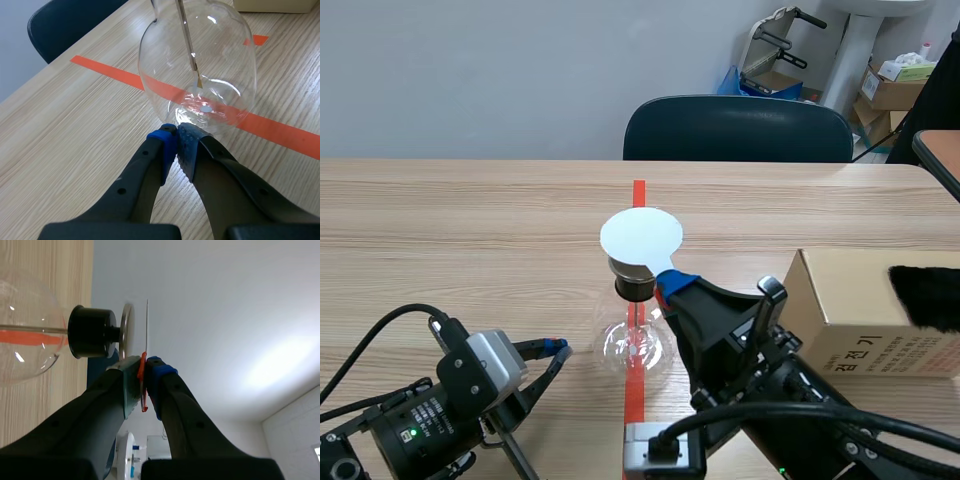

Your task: Do the electroscope experiment

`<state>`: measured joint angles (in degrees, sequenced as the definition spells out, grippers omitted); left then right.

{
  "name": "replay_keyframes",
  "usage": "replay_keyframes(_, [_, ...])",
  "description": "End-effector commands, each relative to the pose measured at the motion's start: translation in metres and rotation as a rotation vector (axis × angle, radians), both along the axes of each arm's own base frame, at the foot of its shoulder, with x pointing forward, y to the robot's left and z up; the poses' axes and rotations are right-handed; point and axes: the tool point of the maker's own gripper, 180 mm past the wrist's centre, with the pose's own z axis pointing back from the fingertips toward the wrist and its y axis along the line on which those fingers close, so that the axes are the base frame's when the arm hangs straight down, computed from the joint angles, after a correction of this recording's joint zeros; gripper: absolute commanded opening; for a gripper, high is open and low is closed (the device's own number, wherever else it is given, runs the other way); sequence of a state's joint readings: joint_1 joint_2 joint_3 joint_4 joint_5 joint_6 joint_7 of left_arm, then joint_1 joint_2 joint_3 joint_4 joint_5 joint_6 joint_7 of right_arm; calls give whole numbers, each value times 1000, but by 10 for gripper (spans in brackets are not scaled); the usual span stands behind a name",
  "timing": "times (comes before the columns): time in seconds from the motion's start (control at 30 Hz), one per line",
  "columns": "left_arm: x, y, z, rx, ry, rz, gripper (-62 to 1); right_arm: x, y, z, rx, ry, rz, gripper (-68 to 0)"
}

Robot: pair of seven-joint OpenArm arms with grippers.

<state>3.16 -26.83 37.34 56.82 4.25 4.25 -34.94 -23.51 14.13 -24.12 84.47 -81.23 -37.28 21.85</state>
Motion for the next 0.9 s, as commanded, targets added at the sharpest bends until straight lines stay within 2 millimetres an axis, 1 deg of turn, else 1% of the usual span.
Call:
replay_keyframes(0.0, [2, -3, 6, -19, -15, -3, -569, 4, 1, 10, 7, -39, 10, -656])
replay_keyframes(0.57, [2, -2, 5, -14, -10, -1, -569, 3, 2, 10, 6, -38, 18, -656])
replay_keyframes(0.7, [-2, -3, 1, -15, 14, -10, -569, 11, -8, 11, 14, -39, -54, -656])
replay_keyframes(0.87, [-2, -4, 0, -14, 21, -14, -569, 26, -33, 13, 28, -40, -209, -656])
